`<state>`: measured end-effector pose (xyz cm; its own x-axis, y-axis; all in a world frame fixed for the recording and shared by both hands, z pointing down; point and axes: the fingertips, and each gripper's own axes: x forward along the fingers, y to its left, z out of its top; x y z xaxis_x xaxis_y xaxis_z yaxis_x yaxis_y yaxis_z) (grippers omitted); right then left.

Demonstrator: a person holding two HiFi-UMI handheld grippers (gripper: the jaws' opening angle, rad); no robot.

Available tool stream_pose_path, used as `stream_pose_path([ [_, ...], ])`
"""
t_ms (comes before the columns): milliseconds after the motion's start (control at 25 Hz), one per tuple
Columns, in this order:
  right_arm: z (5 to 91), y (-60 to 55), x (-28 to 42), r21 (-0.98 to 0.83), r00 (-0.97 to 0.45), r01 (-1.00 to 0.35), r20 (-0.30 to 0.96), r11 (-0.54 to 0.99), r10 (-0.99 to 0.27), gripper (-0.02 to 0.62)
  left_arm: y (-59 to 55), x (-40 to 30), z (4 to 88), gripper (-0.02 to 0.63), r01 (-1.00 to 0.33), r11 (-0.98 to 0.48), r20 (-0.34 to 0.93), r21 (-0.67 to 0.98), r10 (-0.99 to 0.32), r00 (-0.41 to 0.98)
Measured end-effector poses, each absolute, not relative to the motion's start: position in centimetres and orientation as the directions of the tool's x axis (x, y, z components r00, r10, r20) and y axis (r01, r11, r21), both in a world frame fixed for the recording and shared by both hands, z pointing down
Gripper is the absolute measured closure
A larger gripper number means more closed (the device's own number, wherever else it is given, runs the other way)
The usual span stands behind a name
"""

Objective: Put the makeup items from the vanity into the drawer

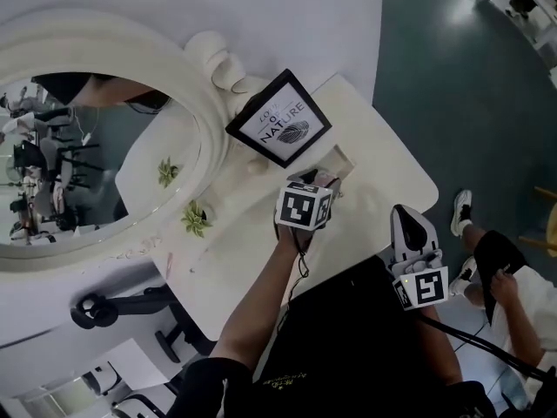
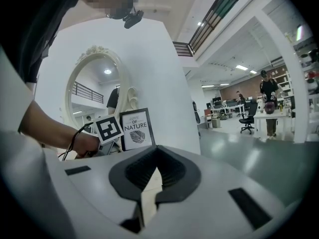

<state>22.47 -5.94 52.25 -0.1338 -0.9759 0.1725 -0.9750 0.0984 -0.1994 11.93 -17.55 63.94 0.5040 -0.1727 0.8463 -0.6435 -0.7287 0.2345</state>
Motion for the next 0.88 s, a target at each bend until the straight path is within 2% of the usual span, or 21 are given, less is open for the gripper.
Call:
stream_pose_path([
  [320,52.8,-6.8,23.7,-0.263,-0.119,-0.961,0.131,0.082,-0.984,0.594,-17.2,12.7,64.8,0.365,-0.702,-0.585,0.868,0.405,0.005,0.496],
  [560,52.0,-7.8,24.2,-0.283,-0.124,-0.954,0.08,0.097,-0.989,0.594,-17.6,12.2,65.9,0.365,-0.764,-0.272,0.804,0.585,0.07,0.59],
  [640,51.9,-8.0,24.6,-0.287,-0.115,-0.953,0.066,0.092,-0.991,0.594,-17.5,12.2,66.3,0.365,-0.784,-0.243,0.819,0.571,0.102,0.565],
  [880,51.3,-7.9,25.5,-0.314,-0.085,-0.947,0.028,0.072,-0.996,0.594,-16.6,12.3,68.3,0.365,-0.877,-0.245,0.908,0.413,0.191,0.374],
])
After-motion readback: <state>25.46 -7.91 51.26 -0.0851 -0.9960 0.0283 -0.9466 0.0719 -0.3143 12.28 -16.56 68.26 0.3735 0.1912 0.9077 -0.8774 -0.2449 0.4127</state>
